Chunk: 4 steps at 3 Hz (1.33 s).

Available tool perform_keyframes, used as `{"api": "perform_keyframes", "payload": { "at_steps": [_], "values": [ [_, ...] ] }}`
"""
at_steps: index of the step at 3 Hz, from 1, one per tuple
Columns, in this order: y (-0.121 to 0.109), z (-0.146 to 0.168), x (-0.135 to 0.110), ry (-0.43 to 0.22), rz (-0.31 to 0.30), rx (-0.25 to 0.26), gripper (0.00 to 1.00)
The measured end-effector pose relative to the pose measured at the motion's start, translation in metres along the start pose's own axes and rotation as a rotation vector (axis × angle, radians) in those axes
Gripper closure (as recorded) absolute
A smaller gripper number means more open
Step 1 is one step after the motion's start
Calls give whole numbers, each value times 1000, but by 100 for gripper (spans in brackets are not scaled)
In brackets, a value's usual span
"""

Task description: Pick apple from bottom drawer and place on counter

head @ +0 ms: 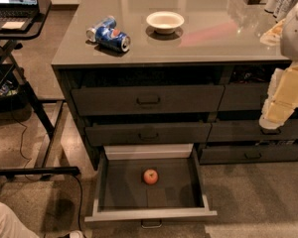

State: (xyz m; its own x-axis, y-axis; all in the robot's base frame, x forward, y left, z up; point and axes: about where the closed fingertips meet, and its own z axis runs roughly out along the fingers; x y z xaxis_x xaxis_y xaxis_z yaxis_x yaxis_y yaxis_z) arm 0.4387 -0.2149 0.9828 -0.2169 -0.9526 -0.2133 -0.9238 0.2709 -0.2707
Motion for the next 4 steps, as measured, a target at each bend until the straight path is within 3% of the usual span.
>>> {"api": "perform_keyframes", "payload": {
  "at_steps": [2, 3, 4],
  "values": [
    [-2, 8, -1, 4, 18, 9, 0],
    [2, 47, 8, 23, 94, 20, 0],
    [23, 125, 27, 32, 192, -6, 0]
  ]
}}
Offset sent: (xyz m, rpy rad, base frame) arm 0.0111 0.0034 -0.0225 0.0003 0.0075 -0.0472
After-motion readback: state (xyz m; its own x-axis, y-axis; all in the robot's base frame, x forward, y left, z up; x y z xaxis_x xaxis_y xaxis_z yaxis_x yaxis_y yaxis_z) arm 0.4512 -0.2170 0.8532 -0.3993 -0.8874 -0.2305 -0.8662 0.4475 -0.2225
